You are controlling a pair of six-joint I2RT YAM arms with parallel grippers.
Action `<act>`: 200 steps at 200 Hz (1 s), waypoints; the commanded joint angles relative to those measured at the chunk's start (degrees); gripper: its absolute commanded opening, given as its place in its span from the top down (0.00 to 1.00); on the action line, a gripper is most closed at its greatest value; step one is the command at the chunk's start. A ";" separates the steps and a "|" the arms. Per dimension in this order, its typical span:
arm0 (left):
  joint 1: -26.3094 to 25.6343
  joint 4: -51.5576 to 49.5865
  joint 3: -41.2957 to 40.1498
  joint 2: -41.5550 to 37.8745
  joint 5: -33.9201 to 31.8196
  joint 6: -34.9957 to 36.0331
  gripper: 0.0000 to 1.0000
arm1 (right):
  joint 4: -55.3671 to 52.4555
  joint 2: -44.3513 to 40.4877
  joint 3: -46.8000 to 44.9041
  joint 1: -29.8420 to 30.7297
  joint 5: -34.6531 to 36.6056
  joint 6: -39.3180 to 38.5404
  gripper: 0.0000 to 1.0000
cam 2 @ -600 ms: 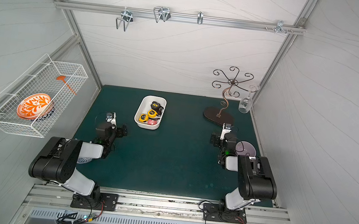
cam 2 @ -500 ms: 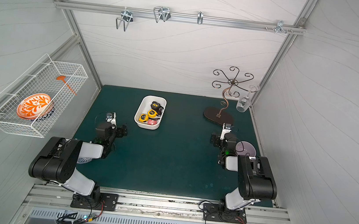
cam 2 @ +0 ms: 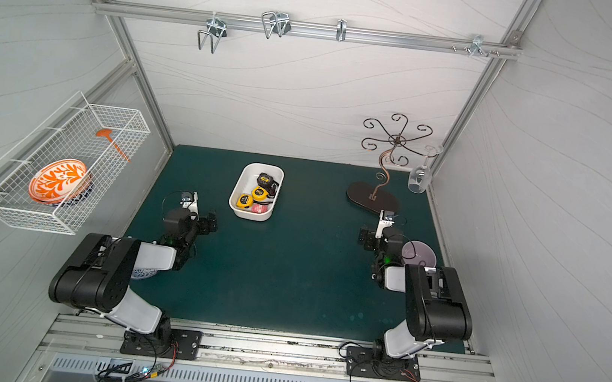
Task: Take the tape measure out of the storage box
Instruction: Move the storage box to the center of the board.
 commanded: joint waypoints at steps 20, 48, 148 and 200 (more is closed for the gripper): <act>0.45 0.02 2.28 -0.89 1.69 0.68 0.01 | -0.45 -1.07 0.61 -0.08 -1.16 -0.31 0.01; 0.14 -24.01 11.34 -8.33 3.44 0.09 0.01 | -26.96 -7.77 11.05 2.25 3.33 1.87 0.01; -11.82 -69.30 41.71 -4.98 22.65 9.28 0.01 | -59.39 -17.78 25.34 11.05 0.86 5.50 0.01; -18.08 -84.15 62.49 12.82 26.62 8.54 0.03 | -62.89 -20.92 24.75 11.22 -2.17 6.40 0.01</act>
